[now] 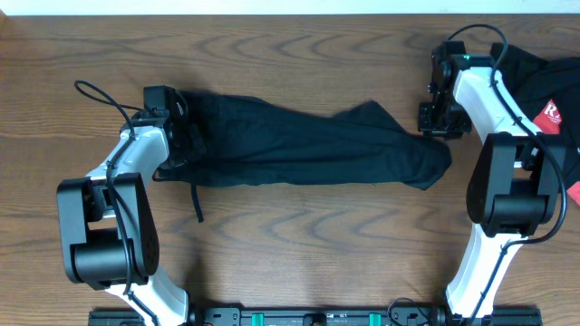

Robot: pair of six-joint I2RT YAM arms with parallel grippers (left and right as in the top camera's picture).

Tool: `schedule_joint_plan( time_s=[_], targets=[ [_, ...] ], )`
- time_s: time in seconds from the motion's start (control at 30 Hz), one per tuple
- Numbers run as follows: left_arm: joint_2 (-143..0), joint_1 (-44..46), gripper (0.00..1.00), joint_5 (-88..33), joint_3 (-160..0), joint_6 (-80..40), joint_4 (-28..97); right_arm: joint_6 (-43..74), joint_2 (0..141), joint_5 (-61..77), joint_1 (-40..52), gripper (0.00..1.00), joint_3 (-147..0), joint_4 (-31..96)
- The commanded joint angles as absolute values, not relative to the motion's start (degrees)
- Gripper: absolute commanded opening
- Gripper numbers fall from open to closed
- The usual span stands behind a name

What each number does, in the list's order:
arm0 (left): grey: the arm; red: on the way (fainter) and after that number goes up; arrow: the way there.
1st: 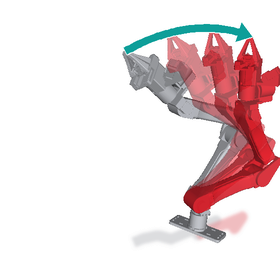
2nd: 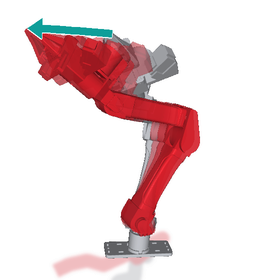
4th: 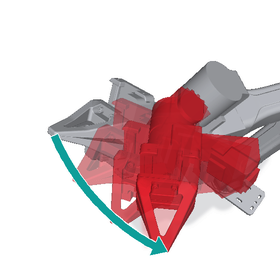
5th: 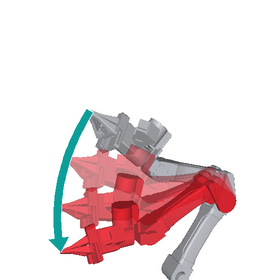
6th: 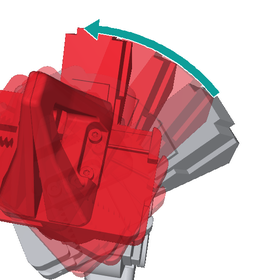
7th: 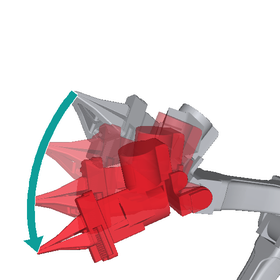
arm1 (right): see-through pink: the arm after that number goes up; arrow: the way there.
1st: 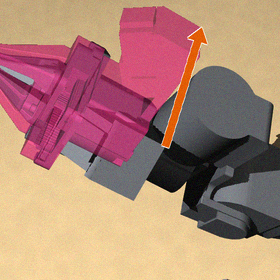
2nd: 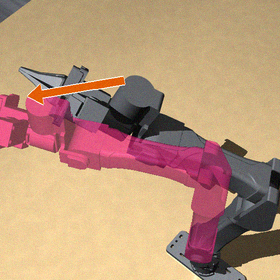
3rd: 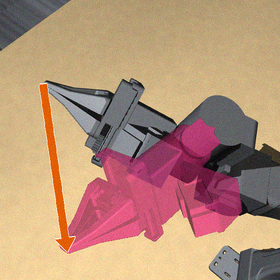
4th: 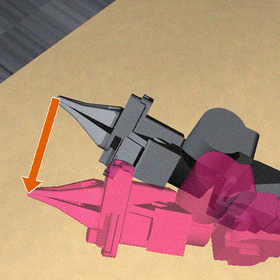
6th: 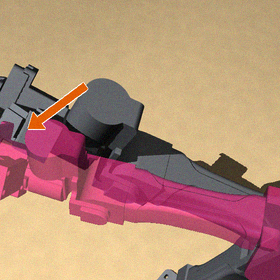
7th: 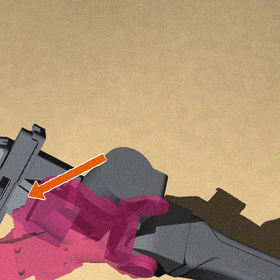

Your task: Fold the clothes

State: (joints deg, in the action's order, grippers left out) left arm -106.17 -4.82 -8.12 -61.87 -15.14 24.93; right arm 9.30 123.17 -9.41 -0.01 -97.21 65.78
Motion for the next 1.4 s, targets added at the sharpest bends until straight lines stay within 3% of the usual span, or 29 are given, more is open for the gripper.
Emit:
schedule_joint_plan(
  time_s=[0.0, 0.23, 0.37, 0.6, 1.2, 1.37],
  targets=[
    [-107.4, -5.7, 0.19, -4.4, -60.8, -14.6, 25.9, 12.4, 121.2, -9.6, 0.9, 0.3, -104.0, 69.6],
    [-107.4, -5.7, 0.18, -4.4, -60.8, -14.6, 25.9, 6.7, 117.2, 9.4, 2.6, 0.33, -109.8, 71.7],
    [-107.4, -5.7, 0.19, -4.4, -60.8, -14.6, 25.9, 6.6, 118.1, 10.0, 3.4, 0.39, -108.7, 67.1],
    [-107.4, -5.7, 0.19, -4.4, -60.8, -14.6, 25.9, 7.2, 122.2, 14.2, 4.2, 0.38, -104.9, 56.6],
    [-107.4, -5.7, 0.19, -4.4, -60.8, -14.6, 25.9, 8.3, 133.3, 5.3, 9.1, 0.38, -104.9, 56.6],
    [-107.4, -5.7, 0.19, -4.4, -60.8, -14.6, 25.9, 10.9, 133.4, -0.3, 9.0, 0.28, -104.9, 58.3]
  ],
)
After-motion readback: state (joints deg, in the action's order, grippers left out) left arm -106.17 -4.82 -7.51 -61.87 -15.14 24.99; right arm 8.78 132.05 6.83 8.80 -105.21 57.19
